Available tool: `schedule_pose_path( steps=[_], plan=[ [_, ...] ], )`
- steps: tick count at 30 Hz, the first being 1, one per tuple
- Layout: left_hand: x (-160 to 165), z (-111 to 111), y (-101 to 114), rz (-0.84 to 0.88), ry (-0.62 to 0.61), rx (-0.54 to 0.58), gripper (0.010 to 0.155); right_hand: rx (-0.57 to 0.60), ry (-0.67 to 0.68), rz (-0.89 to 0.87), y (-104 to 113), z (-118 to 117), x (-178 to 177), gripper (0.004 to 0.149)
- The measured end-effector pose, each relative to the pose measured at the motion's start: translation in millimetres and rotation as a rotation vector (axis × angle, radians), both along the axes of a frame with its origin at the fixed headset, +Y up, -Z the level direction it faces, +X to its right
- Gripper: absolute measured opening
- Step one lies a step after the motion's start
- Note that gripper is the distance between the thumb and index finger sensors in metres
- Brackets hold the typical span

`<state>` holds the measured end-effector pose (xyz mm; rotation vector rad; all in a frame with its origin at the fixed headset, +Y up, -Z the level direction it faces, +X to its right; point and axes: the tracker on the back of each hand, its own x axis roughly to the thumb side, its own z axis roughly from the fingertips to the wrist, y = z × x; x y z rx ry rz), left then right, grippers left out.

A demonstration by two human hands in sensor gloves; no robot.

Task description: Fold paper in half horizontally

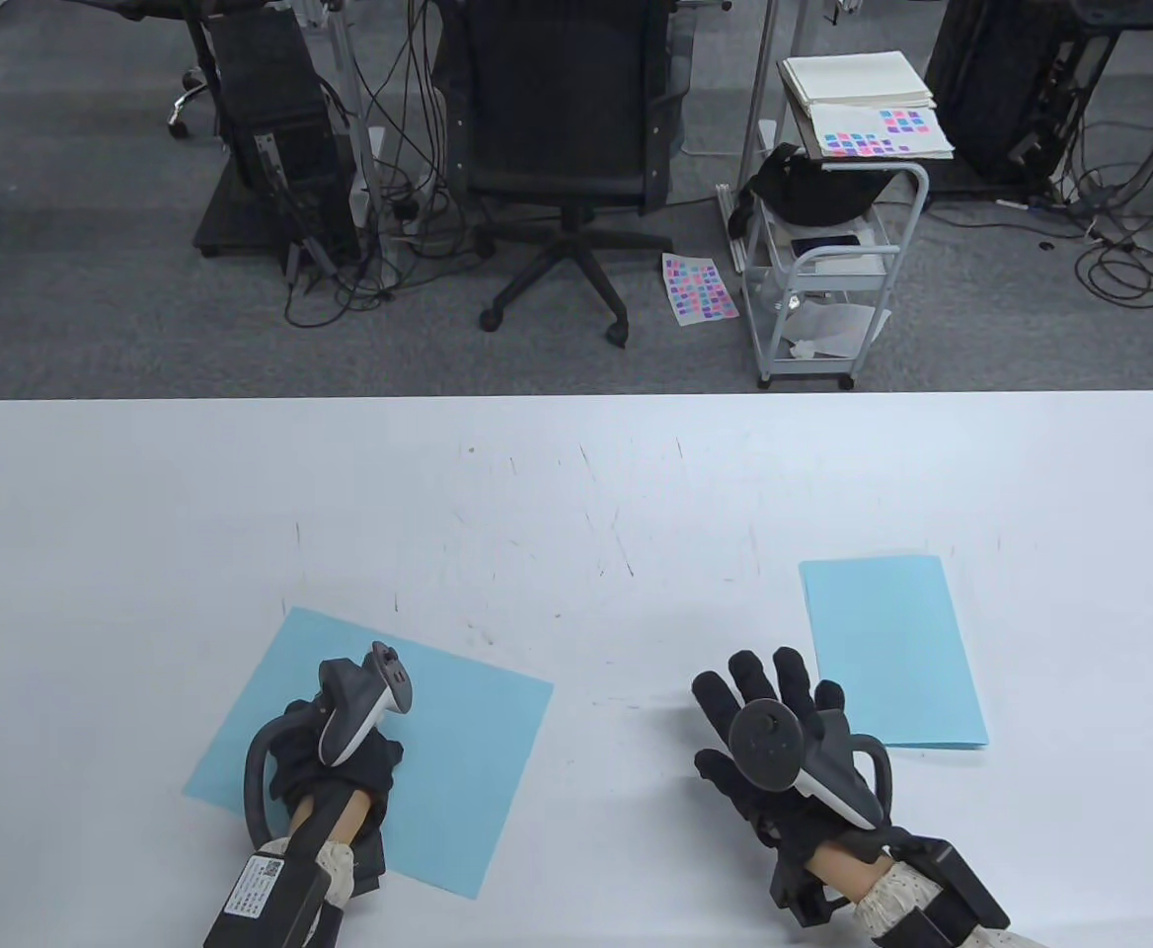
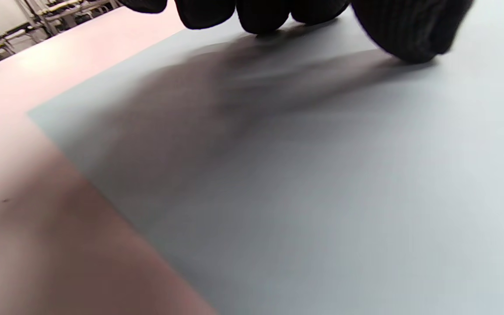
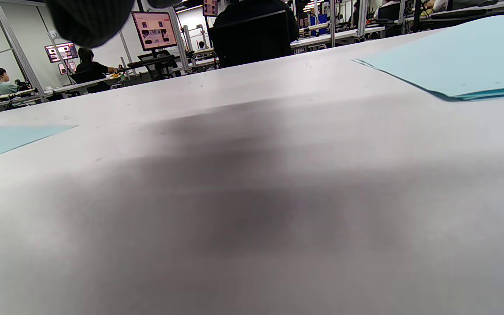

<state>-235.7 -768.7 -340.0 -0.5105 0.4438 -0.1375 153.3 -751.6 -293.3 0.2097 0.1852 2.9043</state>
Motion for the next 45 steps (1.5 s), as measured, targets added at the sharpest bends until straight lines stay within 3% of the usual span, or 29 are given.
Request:
schedule_pose_path(
  steps=[15,27,34,45],
  plan=[
    [34.2,-35.7,-4.0,0.074,-0.145,-0.030,0.066,-0.024,0.014,0.019,-5.1,0.1,-2.3,0.070],
    [93.2,-65.3,-6.6,0.180,-0.328,-0.065,0.064,-0.048,0.015,0.016,-6.1,-1.3,-2.7,0.069],
    [129.4,-69.5,-8.4,0.205,-0.488,-0.103,0.065,-0.055,0.024,0.011,-6.9,-2.2,-3.4,0.069],
    [152.9,-63.5,-9.2,0.238,-0.546,-0.111,0.064,-0.072,0.046,0.044,-9.3,-2.0,-8.8,0.067]
  ],
)
